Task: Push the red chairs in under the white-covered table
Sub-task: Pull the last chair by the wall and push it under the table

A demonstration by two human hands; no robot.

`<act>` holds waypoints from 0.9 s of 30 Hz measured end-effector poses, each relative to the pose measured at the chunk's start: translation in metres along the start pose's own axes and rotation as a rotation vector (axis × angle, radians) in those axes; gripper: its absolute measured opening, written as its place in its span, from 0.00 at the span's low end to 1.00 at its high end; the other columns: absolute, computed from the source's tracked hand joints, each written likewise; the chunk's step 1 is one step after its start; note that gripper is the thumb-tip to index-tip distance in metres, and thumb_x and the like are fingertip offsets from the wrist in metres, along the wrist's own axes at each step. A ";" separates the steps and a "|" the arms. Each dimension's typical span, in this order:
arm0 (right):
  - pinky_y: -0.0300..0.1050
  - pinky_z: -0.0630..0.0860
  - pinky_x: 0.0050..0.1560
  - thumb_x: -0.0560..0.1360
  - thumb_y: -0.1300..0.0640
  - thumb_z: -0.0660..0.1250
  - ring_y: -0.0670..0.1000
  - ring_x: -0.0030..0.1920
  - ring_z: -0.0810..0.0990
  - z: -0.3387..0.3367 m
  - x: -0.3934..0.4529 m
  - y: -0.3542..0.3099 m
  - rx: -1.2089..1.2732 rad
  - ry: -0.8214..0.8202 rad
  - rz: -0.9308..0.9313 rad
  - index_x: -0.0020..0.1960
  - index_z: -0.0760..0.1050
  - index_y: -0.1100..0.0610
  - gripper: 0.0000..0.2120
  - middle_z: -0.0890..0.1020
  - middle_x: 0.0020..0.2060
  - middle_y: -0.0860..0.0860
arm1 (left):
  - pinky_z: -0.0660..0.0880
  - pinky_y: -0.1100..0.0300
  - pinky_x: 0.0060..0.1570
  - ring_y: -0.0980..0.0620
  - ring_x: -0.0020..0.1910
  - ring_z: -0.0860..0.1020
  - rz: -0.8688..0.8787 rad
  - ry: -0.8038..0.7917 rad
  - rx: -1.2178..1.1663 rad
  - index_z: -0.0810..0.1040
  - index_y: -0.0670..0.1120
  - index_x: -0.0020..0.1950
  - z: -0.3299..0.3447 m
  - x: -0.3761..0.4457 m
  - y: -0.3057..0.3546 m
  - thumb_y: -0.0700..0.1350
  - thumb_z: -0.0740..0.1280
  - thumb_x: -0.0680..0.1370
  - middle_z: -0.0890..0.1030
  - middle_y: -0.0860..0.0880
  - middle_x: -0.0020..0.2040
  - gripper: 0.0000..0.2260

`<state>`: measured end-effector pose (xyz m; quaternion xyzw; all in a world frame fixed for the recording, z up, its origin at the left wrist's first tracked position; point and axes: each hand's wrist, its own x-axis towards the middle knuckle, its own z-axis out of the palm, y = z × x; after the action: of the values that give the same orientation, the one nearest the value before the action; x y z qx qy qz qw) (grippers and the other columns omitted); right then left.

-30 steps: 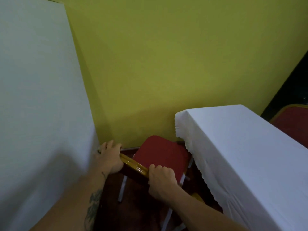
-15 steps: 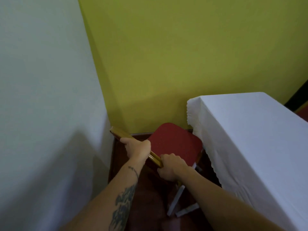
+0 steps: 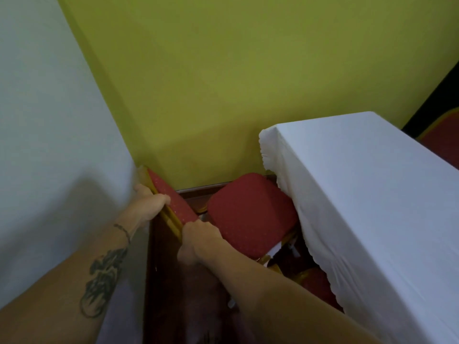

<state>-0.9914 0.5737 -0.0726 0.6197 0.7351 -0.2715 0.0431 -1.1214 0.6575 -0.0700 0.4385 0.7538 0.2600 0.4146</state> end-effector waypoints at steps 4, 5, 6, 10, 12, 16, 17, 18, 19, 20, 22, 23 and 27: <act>0.55 0.77 0.60 0.74 0.51 0.70 0.63 0.63 0.78 -0.008 0.025 -0.008 0.020 0.007 0.037 0.67 0.73 0.62 0.25 0.78 0.64 0.60 | 0.79 0.39 0.57 0.37 0.55 0.79 0.024 -0.114 0.027 0.59 0.39 0.64 -0.006 0.046 0.010 0.39 0.75 0.71 0.74 0.37 0.57 0.30; 0.55 0.77 0.59 0.74 0.51 0.70 0.63 0.62 0.78 -0.010 0.031 -0.010 0.022 0.009 0.052 0.67 0.73 0.63 0.25 0.78 0.64 0.60 | 0.81 0.38 0.53 0.37 0.53 0.81 0.040 -0.142 0.036 0.61 0.40 0.62 -0.005 0.073 0.003 0.42 0.77 0.66 0.76 0.36 0.55 0.32; 0.55 0.77 0.59 0.74 0.52 0.70 0.63 0.62 0.79 -0.011 0.037 -0.012 0.029 0.013 0.069 0.66 0.73 0.63 0.25 0.78 0.64 0.60 | 0.82 0.38 0.49 0.37 0.50 0.82 0.058 -0.169 0.042 0.64 0.39 0.61 -0.002 0.096 -0.003 0.45 0.78 0.61 0.78 0.35 0.54 0.34; 0.54 0.77 0.59 0.73 0.53 0.71 0.62 0.63 0.79 -0.017 0.057 -0.019 0.066 0.055 0.155 0.68 0.71 0.64 0.27 0.78 0.64 0.59 | 0.80 0.47 0.43 0.43 0.43 0.78 0.133 -0.226 0.084 0.64 0.38 0.60 -0.004 0.084 0.033 0.39 0.75 0.71 0.75 0.40 0.48 0.25; 0.54 0.77 0.59 0.73 0.53 0.71 0.62 0.62 0.79 -0.020 0.064 -0.020 0.081 0.063 0.204 0.68 0.69 0.64 0.28 0.78 0.63 0.59 | 0.77 0.50 0.43 0.45 0.44 0.77 0.145 -0.269 0.111 0.62 0.41 0.60 0.000 0.084 0.045 0.38 0.73 0.76 0.74 0.42 0.48 0.21; 0.54 0.77 0.58 0.74 0.52 0.71 0.62 0.62 0.79 -0.025 0.073 -0.018 0.087 0.081 0.287 0.69 0.68 0.64 0.29 0.77 0.63 0.58 | 0.77 0.48 0.47 0.44 0.48 0.77 0.222 -0.338 0.155 0.63 0.42 0.61 0.010 0.103 0.058 0.39 0.73 0.75 0.76 0.40 0.52 0.22; 0.54 0.77 0.57 0.74 0.52 0.70 0.62 0.61 0.79 -0.026 0.074 -0.017 0.087 0.085 0.294 0.69 0.68 0.64 0.28 0.77 0.63 0.58 | 0.77 0.48 0.46 0.45 0.47 0.77 0.235 -0.352 0.163 0.63 0.42 0.61 0.012 0.106 0.059 0.39 0.73 0.75 0.76 0.40 0.52 0.22; 0.54 0.77 0.56 0.74 0.52 0.70 0.62 0.60 0.80 -0.027 0.074 -0.016 0.085 0.089 0.296 0.68 0.68 0.63 0.27 0.78 0.62 0.58 | 0.77 0.48 0.46 0.45 0.47 0.77 0.236 -0.372 0.166 0.63 0.42 0.61 0.013 0.108 0.061 0.39 0.73 0.76 0.75 0.40 0.52 0.22; 0.54 0.77 0.55 0.75 0.52 0.70 0.61 0.60 0.80 -0.028 0.073 -0.015 0.085 0.095 0.294 0.67 0.69 0.63 0.26 0.78 0.61 0.58 | 0.77 0.48 0.47 0.44 0.47 0.77 0.240 -0.391 0.163 0.62 0.42 0.61 0.014 0.108 0.061 0.39 0.72 0.76 0.75 0.40 0.52 0.22; 0.53 0.78 0.54 0.75 0.52 0.69 0.61 0.59 0.81 -0.028 0.073 -0.015 0.083 0.106 0.291 0.66 0.69 0.63 0.25 0.79 0.60 0.58 | 0.78 0.47 0.48 0.44 0.47 0.78 0.241 -0.406 0.159 0.61 0.42 0.61 0.014 0.108 0.061 0.38 0.72 0.77 0.75 0.40 0.52 0.22; 0.51 0.77 0.51 0.75 0.51 0.69 0.60 0.57 0.81 -0.026 0.071 -0.015 0.080 0.123 0.291 0.65 0.70 0.62 0.23 0.79 0.59 0.58 | 0.79 0.47 0.48 0.44 0.48 0.78 0.252 -0.432 0.153 0.61 0.41 0.63 0.013 0.108 0.060 0.38 0.72 0.77 0.75 0.40 0.51 0.22; 0.50 0.76 0.49 0.75 0.51 0.69 0.60 0.56 0.81 -0.025 0.070 -0.017 0.084 0.120 0.296 0.65 0.70 0.62 0.23 0.79 0.58 0.58 | 0.78 0.48 0.46 0.44 0.47 0.78 0.253 -0.445 0.154 0.60 0.40 0.64 0.012 0.109 0.058 0.38 0.71 0.77 0.76 0.40 0.51 0.23; 0.50 0.74 0.48 0.74 0.50 0.70 0.61 0.57 0.81 -0.017 0.070 -0.021 0.110 0.094 0.300 0.64 0.69 0.62 0.24 0.79 0.58 0.58 | 0.77 0.54 0.39 0.46 0.44 0.79 0.257 -0.472 0.177 0.59 0.40 0.66 0.009 0.110 0.050 0.38 0.71 0.78 0.77 0.39 0.53 0.25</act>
<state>-1.0225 0.6418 -0.0790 0.7361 0.6195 -0.2724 0.0146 -1.1212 0.7781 -0.0807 0.6134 0.5945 0.1344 0.5022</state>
